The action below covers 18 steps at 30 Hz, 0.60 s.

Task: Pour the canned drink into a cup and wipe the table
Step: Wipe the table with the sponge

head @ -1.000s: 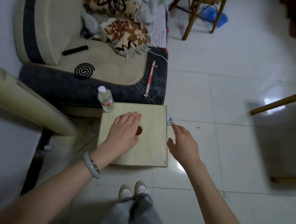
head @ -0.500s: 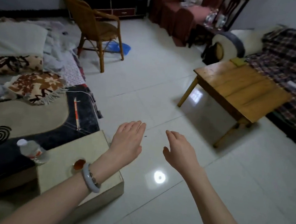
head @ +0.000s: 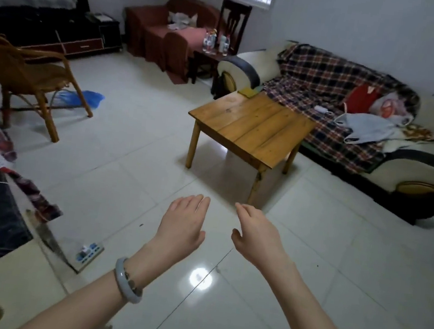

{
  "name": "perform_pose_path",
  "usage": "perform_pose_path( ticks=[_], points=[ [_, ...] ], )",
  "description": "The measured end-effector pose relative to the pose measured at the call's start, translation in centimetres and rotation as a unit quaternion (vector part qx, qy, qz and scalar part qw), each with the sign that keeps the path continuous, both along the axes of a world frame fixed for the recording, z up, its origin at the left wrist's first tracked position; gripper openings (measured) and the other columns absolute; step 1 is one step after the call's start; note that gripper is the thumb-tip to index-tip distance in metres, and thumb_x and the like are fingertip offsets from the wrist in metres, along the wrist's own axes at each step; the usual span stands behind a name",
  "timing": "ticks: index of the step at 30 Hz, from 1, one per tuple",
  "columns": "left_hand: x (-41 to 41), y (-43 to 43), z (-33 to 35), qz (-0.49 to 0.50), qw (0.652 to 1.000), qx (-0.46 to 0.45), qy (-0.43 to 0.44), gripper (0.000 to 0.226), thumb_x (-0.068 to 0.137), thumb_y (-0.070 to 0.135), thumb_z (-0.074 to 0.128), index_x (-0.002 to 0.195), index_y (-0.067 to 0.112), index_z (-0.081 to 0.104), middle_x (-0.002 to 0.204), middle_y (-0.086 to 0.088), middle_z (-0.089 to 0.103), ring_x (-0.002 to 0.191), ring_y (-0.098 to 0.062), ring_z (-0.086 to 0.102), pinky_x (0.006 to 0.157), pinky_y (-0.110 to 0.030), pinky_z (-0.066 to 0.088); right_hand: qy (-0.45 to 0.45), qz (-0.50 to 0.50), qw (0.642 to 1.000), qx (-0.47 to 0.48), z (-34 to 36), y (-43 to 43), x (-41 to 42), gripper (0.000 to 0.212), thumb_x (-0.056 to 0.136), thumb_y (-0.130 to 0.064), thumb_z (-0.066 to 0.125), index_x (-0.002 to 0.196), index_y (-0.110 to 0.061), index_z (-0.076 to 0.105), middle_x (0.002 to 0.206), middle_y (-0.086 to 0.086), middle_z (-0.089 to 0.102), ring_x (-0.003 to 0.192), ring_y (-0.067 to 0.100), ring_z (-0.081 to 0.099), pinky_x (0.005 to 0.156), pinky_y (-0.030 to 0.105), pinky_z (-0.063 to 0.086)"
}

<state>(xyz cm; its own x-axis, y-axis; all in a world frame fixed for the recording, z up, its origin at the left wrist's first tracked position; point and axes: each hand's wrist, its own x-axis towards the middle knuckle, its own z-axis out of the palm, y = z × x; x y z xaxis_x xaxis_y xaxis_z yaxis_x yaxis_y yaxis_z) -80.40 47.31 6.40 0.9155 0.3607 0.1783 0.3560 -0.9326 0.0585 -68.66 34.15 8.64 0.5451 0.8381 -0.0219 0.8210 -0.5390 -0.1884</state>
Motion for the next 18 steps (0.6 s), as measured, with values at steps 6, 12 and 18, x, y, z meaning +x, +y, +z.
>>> perform_pose_path(
  ticks=[6, 12, 18],
  points=[
    [9.9, -5.2, 0.6, -0.035, 0.999, -0.024, 0.024, 0.073, 0.059, 0.028, 0.083, 0.122, 0.005, 0.055, 0.12, -0.011, 0.062, 0.108, -0.03, 0.06, 0.09, -0.04, 0.047, -0.006, -0.043, 0.999, 0.004, 0.6, -7.0, 8.8, 0.053, 0.09, -0.017, 0.047, 0.141, -0.011, 0.033, 0.14, 0.005, 0.044, 0.125, 0.023, 0.043, 0.097, 0.034, 0.044],
    [18.3, -9.4, 1.0, -0.107, 0.994, -0.027, 0.026, 0.069, 0.085, 0.032, 0.061, 0.143, 0.011, 0.03, 0.146, -0.006, 0.038, 0.134, -0.025, 0.035, 0.109, -0.036, 0.026, -0.004, -0.104, 0.994, 0.011, 0.6, -12.6, 15.1, 0.055, 0.089, -0.016, 0.046, 0.141, -0.008, 0.032, 0.139, 0.008, 0.044, 0.125, 0.025, 0.042, 0.099, 0.034, 0.039],
    [27.8, -11.7, 1.5, -0.171, 0.985, -0.016, 0.006, 0.07, 0.088, 0.032, 0.057, 0.146, 0.012, 0.023, 0.15, -0.005, 0.032, 0.137, -0.021, 0.029, 0.112, -0.034, 0.021, -0.008, -0.166, 0.986, 0.017, 0.2, -15.8, 22.0, 0.054, 0.09, -0.017, 0.045, 0.142, -0.009, 0.031, 0.14, 0.006, 0.042, 0.126, 0.023, 0.04, 0.101, 0.031, 0.034]
  ],
)
